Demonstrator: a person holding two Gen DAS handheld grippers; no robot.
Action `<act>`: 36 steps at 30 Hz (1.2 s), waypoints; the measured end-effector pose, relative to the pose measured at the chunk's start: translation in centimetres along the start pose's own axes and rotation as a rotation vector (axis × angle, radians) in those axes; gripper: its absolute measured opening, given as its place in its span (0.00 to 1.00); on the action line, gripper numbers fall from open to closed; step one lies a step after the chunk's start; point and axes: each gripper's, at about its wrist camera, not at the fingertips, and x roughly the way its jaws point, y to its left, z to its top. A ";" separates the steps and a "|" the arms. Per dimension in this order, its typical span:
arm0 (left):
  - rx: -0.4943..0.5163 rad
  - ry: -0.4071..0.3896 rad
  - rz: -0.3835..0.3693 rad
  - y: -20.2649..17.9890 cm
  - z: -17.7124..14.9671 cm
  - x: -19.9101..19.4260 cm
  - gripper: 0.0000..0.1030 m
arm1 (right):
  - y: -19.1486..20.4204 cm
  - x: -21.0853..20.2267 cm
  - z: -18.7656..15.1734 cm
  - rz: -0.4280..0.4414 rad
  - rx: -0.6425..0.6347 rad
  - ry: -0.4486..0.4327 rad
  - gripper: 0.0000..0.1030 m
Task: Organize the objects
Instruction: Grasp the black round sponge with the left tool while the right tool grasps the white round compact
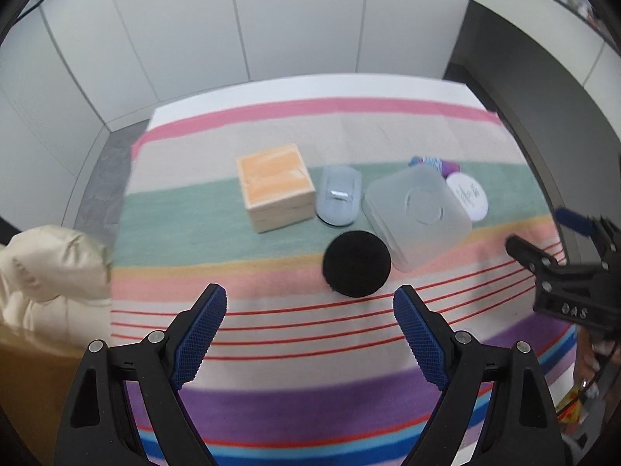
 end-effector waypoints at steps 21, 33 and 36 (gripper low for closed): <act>-0.018 -0.008 -0.039 -2.5 -0.2 6.0 0.64 | 2.6 4.5 1.0 0.093 -0.080 -0.082 0.59; 0.019 -0.063 -0.013 -3.4 0.8 3.7 0.45 | 2.7 2.2 0.9 0.088 -0.072 -0.083 0.53; 0.009 -0.065 -0.020 -3.4 0.9 2.8 0.45 | 2.7 1.5 0.8 0.087 -0.071 -0.085 0.52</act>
